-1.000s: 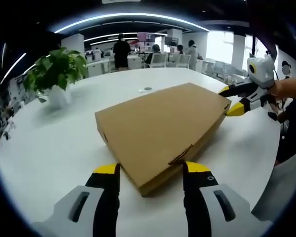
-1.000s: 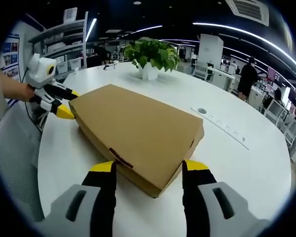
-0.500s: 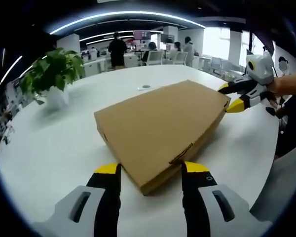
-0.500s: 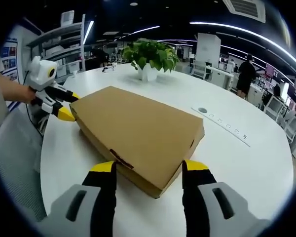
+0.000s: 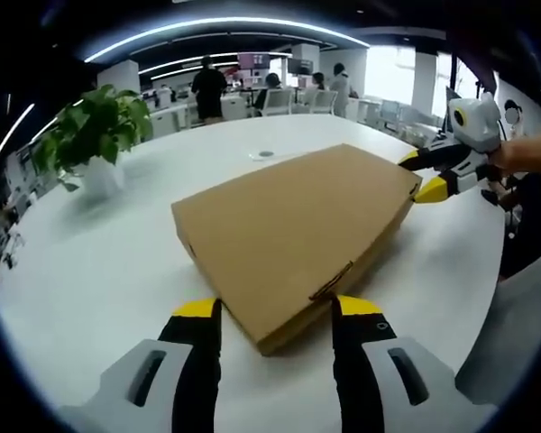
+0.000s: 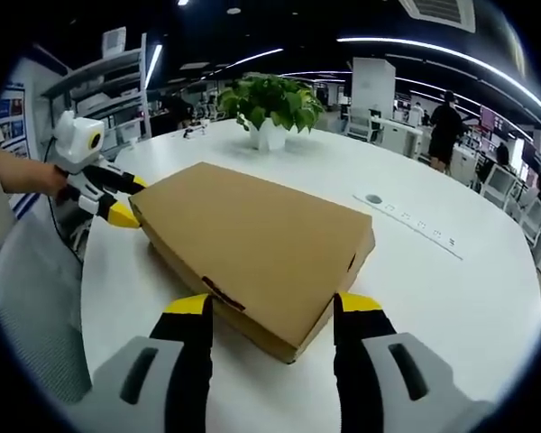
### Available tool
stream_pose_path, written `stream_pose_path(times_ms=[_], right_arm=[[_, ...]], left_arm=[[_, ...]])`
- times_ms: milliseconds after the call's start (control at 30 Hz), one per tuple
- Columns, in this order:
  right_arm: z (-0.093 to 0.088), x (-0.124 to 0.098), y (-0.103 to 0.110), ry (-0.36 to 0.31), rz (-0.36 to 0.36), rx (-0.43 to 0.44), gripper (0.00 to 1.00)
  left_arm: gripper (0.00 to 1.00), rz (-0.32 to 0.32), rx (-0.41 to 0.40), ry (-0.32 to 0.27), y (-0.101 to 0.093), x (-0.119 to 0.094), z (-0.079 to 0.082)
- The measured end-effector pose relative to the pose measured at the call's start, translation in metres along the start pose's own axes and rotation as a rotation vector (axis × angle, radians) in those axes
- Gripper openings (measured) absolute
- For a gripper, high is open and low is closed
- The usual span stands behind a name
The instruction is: Operate the shoe box by opening the lid, removing the specified soft item, and placing it in the target area until the item is outside and the box remains undamaged.
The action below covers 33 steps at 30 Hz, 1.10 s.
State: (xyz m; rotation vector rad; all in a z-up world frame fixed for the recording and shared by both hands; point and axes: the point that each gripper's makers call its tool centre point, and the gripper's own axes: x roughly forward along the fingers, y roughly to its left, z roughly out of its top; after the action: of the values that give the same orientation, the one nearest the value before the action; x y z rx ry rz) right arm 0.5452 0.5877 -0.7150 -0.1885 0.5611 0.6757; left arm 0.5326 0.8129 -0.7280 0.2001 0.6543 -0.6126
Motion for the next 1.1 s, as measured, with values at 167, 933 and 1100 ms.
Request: stream_pose_path(times_ms=[167, 933, 1100], right_arm=[[0.001, 0.001, 0.005, -0.002, -0.003, 0.008, 0.49], [0.003, 0.001, 0.047, -0.002, 0.017, 0.025, 0.47], [0.003, 0.001, 0.059, -0.001, 0.029, 0.016, 0.46]], left_arm=[[0.48, -0.005, 0.005, 0.008, 0.004, -0.002, -0.002], [0.48, -0.058, 0.048, 0.072, 0.029, -0.020, -0.017], [0.49, -0.059, 0.076, 0.087, 0.035, -0.026, -0.023]])
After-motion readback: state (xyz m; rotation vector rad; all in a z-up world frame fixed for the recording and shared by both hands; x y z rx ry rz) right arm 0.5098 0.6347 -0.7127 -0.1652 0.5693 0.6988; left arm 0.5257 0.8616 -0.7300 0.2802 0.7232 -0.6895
